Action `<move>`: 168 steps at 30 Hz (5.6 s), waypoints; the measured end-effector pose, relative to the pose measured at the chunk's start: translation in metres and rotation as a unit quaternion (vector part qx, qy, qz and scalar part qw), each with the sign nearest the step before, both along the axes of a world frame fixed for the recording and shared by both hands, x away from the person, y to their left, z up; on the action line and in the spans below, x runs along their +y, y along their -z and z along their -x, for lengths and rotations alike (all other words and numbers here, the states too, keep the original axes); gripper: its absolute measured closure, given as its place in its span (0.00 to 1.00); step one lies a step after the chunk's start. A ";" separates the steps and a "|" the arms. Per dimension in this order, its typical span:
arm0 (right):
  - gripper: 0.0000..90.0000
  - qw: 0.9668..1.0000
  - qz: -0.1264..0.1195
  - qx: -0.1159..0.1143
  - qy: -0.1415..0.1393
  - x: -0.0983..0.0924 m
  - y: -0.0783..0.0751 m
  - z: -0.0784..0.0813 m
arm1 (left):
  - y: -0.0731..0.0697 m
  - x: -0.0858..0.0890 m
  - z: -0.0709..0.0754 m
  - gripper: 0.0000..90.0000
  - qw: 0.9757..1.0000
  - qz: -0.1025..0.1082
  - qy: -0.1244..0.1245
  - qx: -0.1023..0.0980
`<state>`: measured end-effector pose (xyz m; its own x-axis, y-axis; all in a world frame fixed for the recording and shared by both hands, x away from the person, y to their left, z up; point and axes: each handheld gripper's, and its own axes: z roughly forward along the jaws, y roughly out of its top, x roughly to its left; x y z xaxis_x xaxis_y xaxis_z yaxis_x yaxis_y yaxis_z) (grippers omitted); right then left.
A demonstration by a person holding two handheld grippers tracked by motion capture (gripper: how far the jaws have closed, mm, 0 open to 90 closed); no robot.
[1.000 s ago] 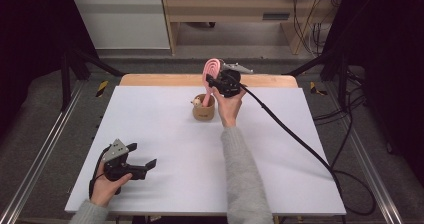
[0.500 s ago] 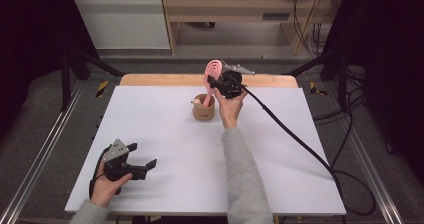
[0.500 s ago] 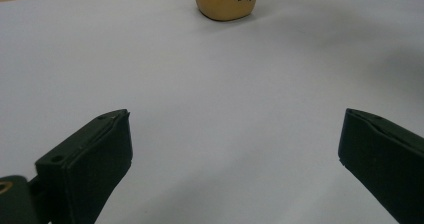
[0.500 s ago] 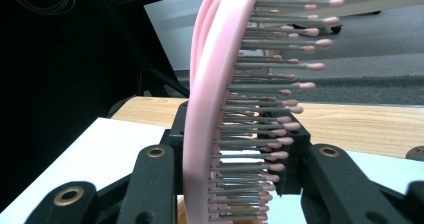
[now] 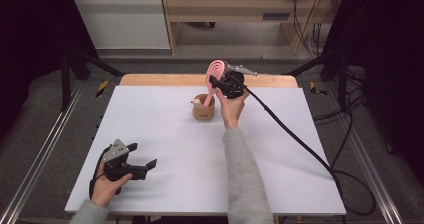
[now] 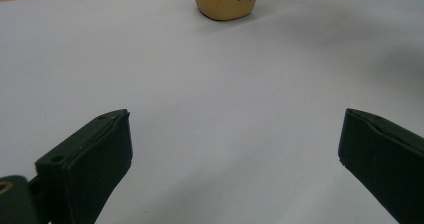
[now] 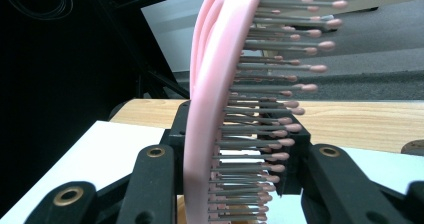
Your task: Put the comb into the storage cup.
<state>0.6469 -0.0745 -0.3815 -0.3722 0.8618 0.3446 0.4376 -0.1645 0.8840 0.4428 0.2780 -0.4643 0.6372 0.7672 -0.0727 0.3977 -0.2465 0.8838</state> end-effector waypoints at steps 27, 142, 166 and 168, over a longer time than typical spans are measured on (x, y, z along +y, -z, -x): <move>0.67 1.000 -0.012 0.015 0.020 -0.017 0.006 -0.003 | 0.000 0.000 0.000 0.01 1.000 -0.001 0.001 0.000; 0.01 0.976 0.143 -0.078 -0.147 -0.087 0.010 0.131 | 0.001 -0.003 0.000 0.01 1.000 -0.006 0.009 -0.004; 0.01 0.972 0.155 -0.059 -0.167 -0.121 0.058 0.163 | 0.002 -0.004 0.000 0.01 1.000 -0.007 0.013 -0.005; 0.00 0.972 0.157 -0.058 -0.165 -0.125 0.062 0.165 | 0.002 -0.005 0.000 0.01 1.000 -0.008 0.013 -0.005</move>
<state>0.4814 -0.1995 -0.4430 -0.6675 0.7443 0.0224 0.3148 0.2548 0.9143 0.4426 0.2733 -0.4662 0.6576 0.7515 -0.0532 0.3814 -0.2713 0.8837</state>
